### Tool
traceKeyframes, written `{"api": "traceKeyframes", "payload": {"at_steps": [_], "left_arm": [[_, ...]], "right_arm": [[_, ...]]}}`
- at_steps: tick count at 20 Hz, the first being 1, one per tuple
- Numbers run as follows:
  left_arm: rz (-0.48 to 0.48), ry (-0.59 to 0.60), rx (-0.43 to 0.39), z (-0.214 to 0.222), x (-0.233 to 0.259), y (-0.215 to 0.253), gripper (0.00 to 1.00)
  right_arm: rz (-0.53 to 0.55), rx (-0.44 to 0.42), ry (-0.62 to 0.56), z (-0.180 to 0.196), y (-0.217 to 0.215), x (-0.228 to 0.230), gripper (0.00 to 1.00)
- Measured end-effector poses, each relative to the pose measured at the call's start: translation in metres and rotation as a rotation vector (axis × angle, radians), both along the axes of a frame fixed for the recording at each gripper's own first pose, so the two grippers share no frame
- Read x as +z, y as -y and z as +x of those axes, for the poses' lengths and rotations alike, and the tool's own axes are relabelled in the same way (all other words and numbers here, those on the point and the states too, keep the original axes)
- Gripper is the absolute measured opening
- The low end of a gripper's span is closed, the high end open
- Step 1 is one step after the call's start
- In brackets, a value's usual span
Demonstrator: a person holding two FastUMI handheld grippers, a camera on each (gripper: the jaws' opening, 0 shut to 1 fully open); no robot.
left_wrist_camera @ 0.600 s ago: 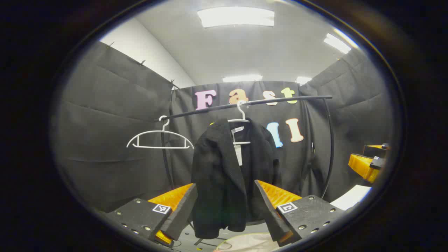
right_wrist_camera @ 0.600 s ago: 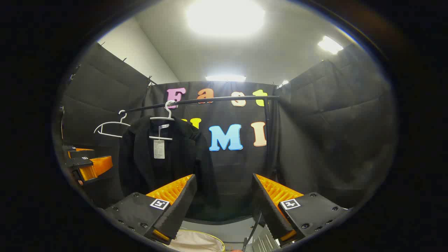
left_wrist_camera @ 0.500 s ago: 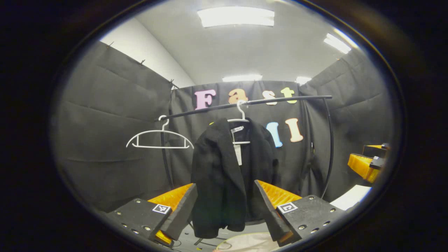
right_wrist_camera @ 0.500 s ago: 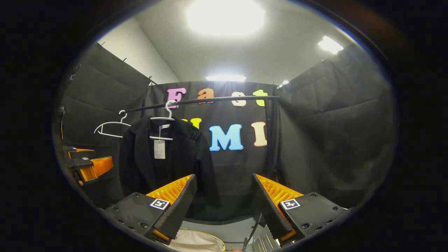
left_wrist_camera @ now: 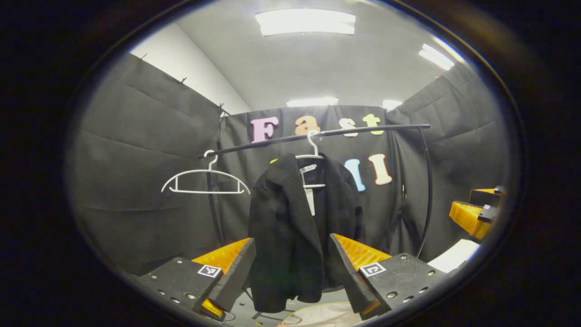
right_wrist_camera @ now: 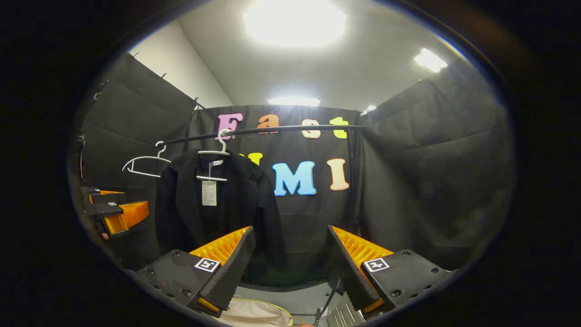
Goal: Grasp the clothes on the hanger with both hands and then place them into the laundry hamper below.
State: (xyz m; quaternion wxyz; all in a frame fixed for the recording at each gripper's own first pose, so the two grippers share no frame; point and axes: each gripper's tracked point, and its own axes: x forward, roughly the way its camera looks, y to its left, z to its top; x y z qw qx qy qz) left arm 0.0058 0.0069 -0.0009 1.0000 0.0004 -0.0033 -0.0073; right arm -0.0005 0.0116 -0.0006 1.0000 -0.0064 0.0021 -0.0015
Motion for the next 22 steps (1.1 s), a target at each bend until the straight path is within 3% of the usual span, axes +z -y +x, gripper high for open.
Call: {"api": "traceKeyframes", "payload": {"at_steps": [12,22], "left_arm": [[-0.012,0.007,-0.027,0.016,0.003,-0.015,0.94],[-0.025,0.031,-0.050,0.059,0.022,-0.008,0.94]], "right_arm": [[0.001,-0.022,0.018,0.009,-0.017,0.012,0.99],[0.034,0.043,0.024,0.068,-0.046,0.029,0.97]]}}
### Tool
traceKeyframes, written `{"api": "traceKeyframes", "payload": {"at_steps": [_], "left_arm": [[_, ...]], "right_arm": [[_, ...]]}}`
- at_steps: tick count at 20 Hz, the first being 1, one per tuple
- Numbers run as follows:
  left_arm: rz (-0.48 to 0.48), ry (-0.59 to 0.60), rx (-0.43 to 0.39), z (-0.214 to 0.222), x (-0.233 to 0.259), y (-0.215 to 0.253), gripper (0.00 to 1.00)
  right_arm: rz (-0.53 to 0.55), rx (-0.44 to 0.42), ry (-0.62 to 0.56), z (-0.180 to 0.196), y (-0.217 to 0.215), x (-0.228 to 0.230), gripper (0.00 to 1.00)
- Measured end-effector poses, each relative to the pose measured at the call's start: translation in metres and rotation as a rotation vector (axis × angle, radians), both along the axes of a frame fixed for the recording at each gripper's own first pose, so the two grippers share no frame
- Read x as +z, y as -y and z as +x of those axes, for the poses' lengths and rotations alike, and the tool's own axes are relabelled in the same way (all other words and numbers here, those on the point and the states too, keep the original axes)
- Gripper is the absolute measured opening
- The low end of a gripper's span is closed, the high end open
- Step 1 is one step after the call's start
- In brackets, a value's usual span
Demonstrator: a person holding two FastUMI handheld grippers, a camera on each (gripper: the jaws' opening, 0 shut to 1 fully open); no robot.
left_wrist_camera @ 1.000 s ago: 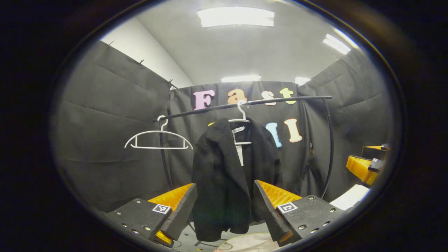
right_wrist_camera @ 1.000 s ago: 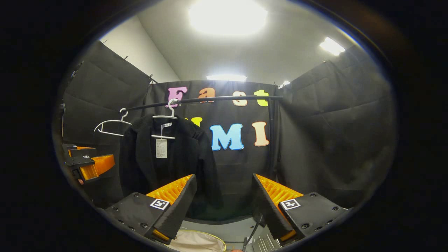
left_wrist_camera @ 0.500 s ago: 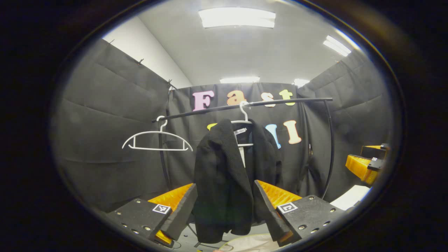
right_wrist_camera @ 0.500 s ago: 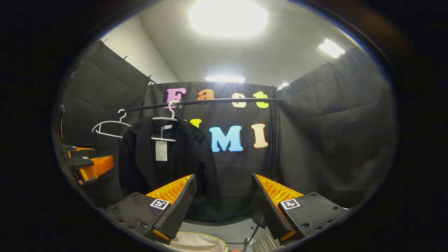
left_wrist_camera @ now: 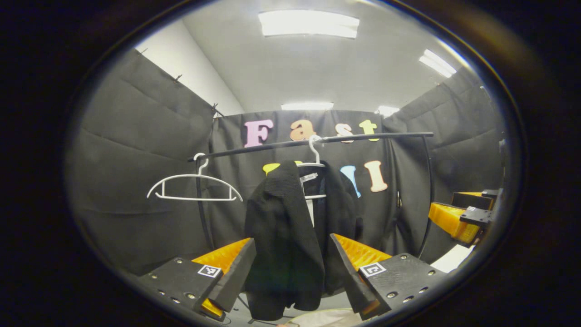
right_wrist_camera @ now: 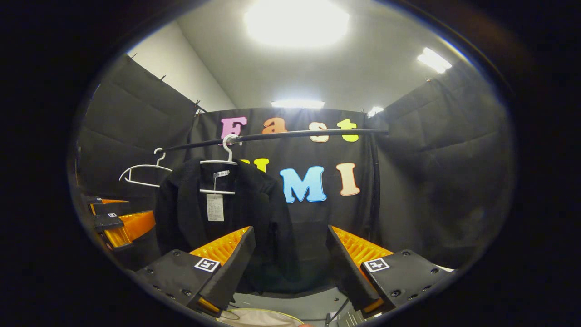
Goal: Grasp the clothes on the hanger with both hands and then place them into the laundry hamper below.
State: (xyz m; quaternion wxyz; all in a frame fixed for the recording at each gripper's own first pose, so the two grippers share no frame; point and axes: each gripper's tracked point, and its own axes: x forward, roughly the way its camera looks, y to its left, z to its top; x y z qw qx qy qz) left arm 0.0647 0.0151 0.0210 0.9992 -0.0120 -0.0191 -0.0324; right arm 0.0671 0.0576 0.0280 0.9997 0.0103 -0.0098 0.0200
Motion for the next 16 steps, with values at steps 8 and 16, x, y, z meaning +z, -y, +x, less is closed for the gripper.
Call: {"api": "traceKeyframes", "payload": {"at_steps": [8,16], "left_arm": [[0.000,-0.024,0.071,0.065,-0.009,0.021,0.94],[0.013,-0.037,0.150,0.123,-0.019,0.032,0.94]], "right_arm": [[0.021,0.162,-0.033,0.082,-0.040,-0.010,0.99],[0.052,0.312,-0.068,0.153,-0.080,-0.027,0.99]]}}
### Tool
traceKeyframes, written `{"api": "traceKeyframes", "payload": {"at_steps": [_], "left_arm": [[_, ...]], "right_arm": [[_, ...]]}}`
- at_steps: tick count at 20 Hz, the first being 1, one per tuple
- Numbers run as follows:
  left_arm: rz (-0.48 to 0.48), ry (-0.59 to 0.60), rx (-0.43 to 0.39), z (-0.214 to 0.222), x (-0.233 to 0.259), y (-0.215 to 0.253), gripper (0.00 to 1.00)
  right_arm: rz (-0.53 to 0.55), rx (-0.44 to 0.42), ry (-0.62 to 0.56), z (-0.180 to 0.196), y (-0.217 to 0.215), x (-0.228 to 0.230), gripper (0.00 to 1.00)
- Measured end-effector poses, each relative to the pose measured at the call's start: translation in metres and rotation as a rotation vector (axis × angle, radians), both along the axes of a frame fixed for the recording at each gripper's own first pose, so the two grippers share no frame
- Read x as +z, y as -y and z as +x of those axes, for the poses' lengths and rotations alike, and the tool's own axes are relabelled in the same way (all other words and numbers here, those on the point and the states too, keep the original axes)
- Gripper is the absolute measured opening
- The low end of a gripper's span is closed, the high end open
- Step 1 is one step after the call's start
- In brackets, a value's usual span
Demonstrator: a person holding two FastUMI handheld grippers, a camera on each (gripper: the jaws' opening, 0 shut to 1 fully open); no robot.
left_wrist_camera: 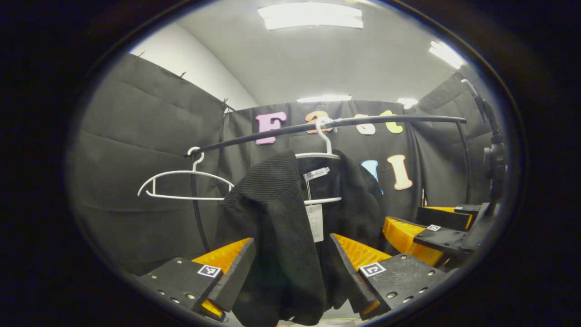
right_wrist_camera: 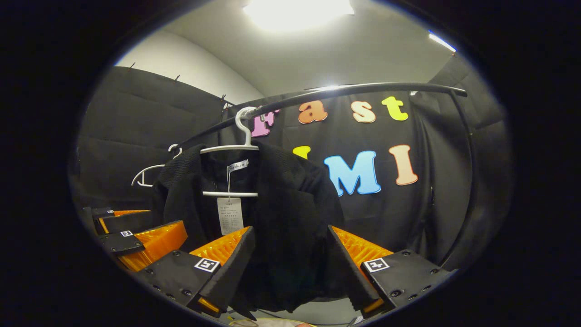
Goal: Grasp the clothes on the hanger with both hands and then place them into the laundry hamper below.
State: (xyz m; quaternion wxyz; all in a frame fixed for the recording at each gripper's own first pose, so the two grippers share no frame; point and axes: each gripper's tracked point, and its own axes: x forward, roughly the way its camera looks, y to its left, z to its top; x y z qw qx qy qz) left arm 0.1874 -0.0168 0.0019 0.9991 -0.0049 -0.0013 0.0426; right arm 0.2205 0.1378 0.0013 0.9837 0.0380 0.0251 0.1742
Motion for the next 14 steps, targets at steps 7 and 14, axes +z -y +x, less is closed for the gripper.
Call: {"api": "traceKeyframes", "payload": {"at_steps": [7,14], "left_arm": [[0.010,-0.001,0.079,0.040,-0.010,-0.007,0.94],[0.031,-0.038,0.162,0.067,-0.026,-0.017,0.94]], "right_arm": [[-0.042,0.111,-0.010,0.044,-0.038,-0.019,0.99],[-0.067,0.080,-0.042,0.089,-0.052,-0.042,0.97]]}}
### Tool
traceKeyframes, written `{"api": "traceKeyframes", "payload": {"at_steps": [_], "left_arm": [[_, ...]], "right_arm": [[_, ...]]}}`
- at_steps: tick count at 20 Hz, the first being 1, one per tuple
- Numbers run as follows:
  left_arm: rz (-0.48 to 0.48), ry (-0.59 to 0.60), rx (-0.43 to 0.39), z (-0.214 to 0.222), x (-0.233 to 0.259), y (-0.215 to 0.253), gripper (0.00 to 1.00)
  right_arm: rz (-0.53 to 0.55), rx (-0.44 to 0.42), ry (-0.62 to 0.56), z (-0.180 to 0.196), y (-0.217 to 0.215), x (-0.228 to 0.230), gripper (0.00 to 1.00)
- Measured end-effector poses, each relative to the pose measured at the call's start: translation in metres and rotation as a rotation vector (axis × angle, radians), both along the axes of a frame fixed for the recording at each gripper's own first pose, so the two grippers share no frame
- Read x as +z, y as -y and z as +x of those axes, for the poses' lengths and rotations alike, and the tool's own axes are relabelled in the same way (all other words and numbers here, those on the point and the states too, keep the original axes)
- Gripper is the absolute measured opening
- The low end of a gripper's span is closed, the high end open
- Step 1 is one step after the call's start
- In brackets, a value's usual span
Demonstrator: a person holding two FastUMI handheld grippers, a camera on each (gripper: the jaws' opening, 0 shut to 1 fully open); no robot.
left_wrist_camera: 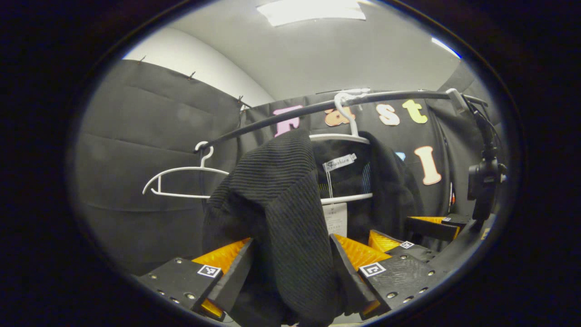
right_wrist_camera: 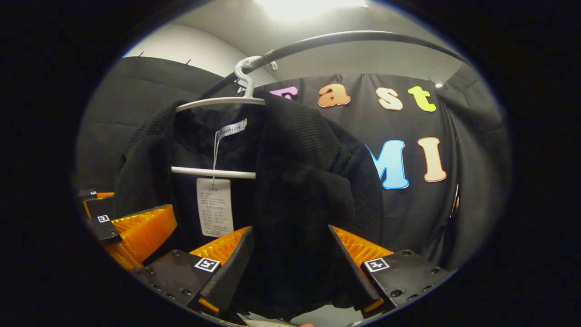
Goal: Grasp the clothes on the hanger with both hands and then place them into the laundry hamper below.
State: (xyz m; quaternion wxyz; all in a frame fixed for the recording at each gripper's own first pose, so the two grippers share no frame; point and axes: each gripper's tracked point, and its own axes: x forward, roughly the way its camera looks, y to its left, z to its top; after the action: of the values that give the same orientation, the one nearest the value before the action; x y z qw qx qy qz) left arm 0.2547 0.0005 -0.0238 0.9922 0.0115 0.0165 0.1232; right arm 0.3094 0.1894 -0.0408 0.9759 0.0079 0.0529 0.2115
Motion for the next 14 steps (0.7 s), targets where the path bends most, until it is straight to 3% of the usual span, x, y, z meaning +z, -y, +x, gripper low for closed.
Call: {"api": "traceKeyframes", "payload": {"at_steps": [4,7,9,10,12,13,14], "left_arm": [[0.010,-0.036,0.045,0.013,-0.012,-0.004,0.91],[0.017,-0.049,0.062,0.018,-0.016,-0.007,0.82],[0.015,-0.058,0.080,0.020,-0.019,-0.009,0.75],[0.016,-0.061,0.087,0.020,-0.020,-0.010,0.62],[0.004,-0.064,0.056,0.024,-0.022,-0.007,0.44],[0.006,-0.066,0.042,0.026,-0.023,-0.006,0.36],[0.023,-0.065,0.077,0.021,-0.021,-0.014,0.27]], "right_arm": [[0.011,-0.009,-0.026,0.017,-0.002,-0.007,0.97],[0.016,-0.020,-0.036,0.026,-0.002,-0.007,0.81],[0.018,-0.028,-0.035,0.030,0.001,-0.006,0.55],[0.009,-0.032,-0.030,0.032,0.002,-0.005,0.41],[-0.015,-0.045,-0.003,0.035,0.012,0.000,0.09],[-0.028,-0.034,0.001,0.036,0.012,-0.002,0.08],[-0.034,-0.046,0.018,0.035,0.017,0.001,0.08]]}}
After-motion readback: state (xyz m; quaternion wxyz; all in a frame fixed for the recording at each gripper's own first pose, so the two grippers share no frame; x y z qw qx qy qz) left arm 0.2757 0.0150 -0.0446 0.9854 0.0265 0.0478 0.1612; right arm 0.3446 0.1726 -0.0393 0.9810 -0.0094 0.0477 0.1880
